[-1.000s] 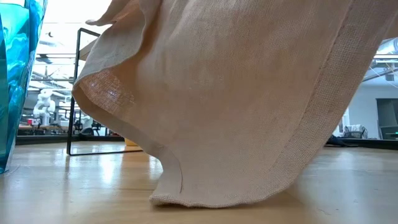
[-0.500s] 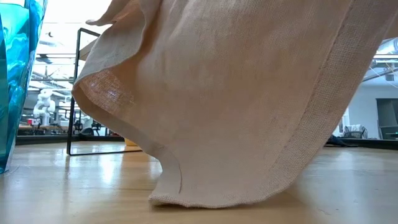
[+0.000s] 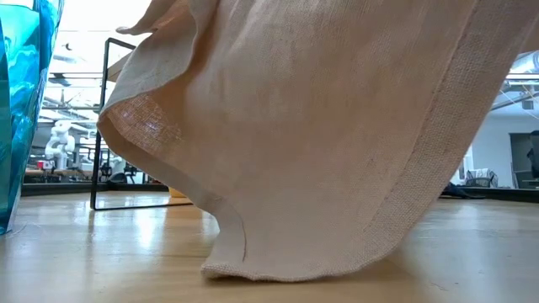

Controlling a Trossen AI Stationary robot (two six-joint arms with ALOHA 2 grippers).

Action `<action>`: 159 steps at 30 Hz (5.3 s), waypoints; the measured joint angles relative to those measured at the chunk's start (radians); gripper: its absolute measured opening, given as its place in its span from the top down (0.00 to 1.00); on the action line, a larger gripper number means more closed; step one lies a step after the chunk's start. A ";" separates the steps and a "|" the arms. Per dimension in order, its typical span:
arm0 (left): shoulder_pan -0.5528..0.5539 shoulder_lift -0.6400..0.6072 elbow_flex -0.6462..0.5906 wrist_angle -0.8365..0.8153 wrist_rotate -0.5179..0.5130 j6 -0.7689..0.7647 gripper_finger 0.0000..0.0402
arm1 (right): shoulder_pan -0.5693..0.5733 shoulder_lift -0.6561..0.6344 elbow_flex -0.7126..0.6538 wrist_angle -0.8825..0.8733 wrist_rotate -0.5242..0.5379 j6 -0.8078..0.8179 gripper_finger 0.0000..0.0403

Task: Stack small to large cups/mugs on shelf
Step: Remove the brown napkin from the shelf

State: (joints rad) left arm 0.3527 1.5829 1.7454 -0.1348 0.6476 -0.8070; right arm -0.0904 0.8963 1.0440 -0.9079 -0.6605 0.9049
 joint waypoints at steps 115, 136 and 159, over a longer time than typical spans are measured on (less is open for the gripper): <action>-0.013 0.000 0.001 -0.048 0.024 0.072 0.42 | -0.382 -0.004 0.356 0.552 0.349 -0.408 1.00; -0.013 0.000 0.001 -0.050 0.014 0.075 0.42 | -0.649 0.009 0.417 0.183 0.774 -0.718 1.00; -0.022 0.000 0.001 -0.055 0.014 0.064 0.42 | -0.694 0.288 0.364 -0.193 0.708 -0.742 1.00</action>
State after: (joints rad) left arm 0.3309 1.5829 1.7462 -0.1902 0.6617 -0.7433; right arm -0.7849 1.1840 1.4082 -1.1012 0.0478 0.1634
